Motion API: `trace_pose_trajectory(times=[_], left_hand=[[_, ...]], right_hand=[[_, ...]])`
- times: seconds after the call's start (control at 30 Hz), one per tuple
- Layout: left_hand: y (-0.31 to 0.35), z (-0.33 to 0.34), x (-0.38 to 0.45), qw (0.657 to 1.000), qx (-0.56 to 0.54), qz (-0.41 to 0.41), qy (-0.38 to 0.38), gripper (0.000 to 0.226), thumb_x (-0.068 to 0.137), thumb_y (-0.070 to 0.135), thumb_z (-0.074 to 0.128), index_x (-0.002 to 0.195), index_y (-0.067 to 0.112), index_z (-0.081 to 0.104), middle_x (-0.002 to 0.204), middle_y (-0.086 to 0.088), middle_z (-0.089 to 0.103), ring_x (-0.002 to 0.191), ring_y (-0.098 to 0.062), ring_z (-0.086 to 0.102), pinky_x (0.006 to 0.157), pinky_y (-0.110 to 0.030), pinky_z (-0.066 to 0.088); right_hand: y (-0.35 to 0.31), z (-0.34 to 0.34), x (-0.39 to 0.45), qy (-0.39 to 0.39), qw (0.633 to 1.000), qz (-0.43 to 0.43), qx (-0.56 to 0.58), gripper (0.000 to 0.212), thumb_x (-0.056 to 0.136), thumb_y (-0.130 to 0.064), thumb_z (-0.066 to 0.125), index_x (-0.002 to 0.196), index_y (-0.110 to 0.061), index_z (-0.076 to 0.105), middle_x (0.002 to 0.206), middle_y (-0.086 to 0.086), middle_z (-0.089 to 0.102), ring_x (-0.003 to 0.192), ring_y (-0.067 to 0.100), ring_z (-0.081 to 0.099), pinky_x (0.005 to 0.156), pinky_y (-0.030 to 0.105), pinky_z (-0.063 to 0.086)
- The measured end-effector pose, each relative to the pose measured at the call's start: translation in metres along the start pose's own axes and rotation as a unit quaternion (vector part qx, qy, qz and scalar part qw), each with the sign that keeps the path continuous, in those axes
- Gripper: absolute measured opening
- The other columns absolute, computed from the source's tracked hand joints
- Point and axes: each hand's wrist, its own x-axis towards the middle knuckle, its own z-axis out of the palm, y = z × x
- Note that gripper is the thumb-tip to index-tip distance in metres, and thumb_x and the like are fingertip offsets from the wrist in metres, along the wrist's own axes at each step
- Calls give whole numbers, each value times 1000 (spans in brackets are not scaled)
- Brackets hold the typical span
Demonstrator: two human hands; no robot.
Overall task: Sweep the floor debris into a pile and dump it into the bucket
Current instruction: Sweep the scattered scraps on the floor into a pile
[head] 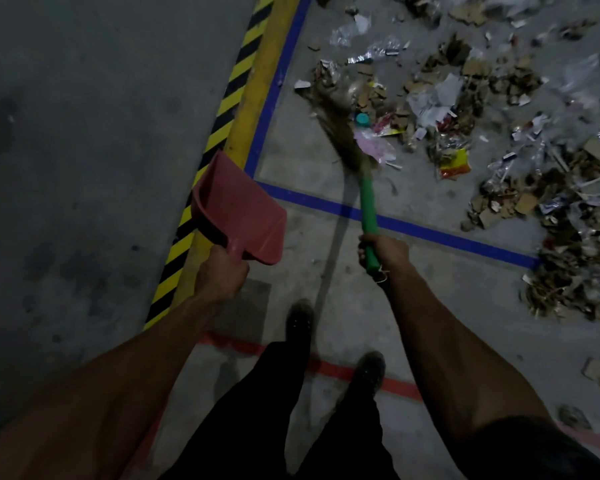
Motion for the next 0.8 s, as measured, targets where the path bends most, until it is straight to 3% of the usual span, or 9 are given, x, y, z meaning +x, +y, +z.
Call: trace_pose_trajectory(times=[0.17, 0.27, 0.37, 0.53, 0.63, 0.73, 0.8], left_hand=[[0, -2, 17, 999, -29, 8, -19, 37, 75, 26, 58, 105, 7, 48, 93, -23, 62, 84, -40, 62, 73, -47, 53], [4, -5, 27, 999, -49, 10, -19, 48, 62, 38, 52, 101, 11, 51, 92, -20, 62, 82, -38, 62, 72, -45, 53], [7, -8, 34, 998, -53, 2, -15, 54, 55, 45, 48, 94, 8, 52, 94, -29, 60, 84, -45, 62, 69, -50, 54], [25, -25, 26, 997, -72, -22, -9, 45, 64, 38, 52, 93, 4, 54, 92, -33, 59, 79, -48, 63, 53, -38, 45], [33, -37, 24, 996, -75, -38, -3, 39, 73, 28, 55, 94, -5, 54, 92, -36, 58, 78, -48, 63, 54, -30, 39], [39, -49, 32, 998, -50, -47, 9, 31, 78, 18, 60, 98, -5, 55, 94, -33, 62, 82, -44, 65, 58, -36, 47], [45, -58, 41, 998, -24, -53, 10, 34, 79, 17, 62, 105, -4, 54, 100, -30, 61, 88, -43, 63, 69, -44, 53]], right_hand=[[-31, -11, 12, 45, 992, -4, 121, 5, 85, 6, 59, 88, 5, 54, 65, 14, 53, 35, 13, 50, 36, 19, 41], [-41, -9, 1, 39, 983, -12, 181, 3, 87, 4, 56, 88, 3, 54, 64, 12, 52, 36, 13, 48, 36, 19, 40], [-34, -1, -32, 22, 981, -20, 192, 5, 88, 1, 57, 84, 2, 54, 61, 11, 52, 37, 13, 48, 35, 20, 40], [-7, 15, -89, -27, 994, -92, 60, 7, 86, 1, 60, 82, -3, 61, 57, 12, 54, 39, 16, 49, 37, 23, 40], [-2, 30, -100, -63, 991, -118, -18, 16, 84, 6, 61, 91, -8, 65, 57, 14, 55, 36, 17, 49, 36, 23, 41], [-11, 48, -91, -98, 980, -133, -110, 30, 84, 5, 64, 111, -9, 62, 56, 12, 57, 34, 15, 50, 35, 22, 40], [-21, 61, -76, -120, 963, -149, -191, 39, 82, 2, 67, 117, -12, 62, 61, 11, 60, 38, 17, 53, 38, 23, 41]])
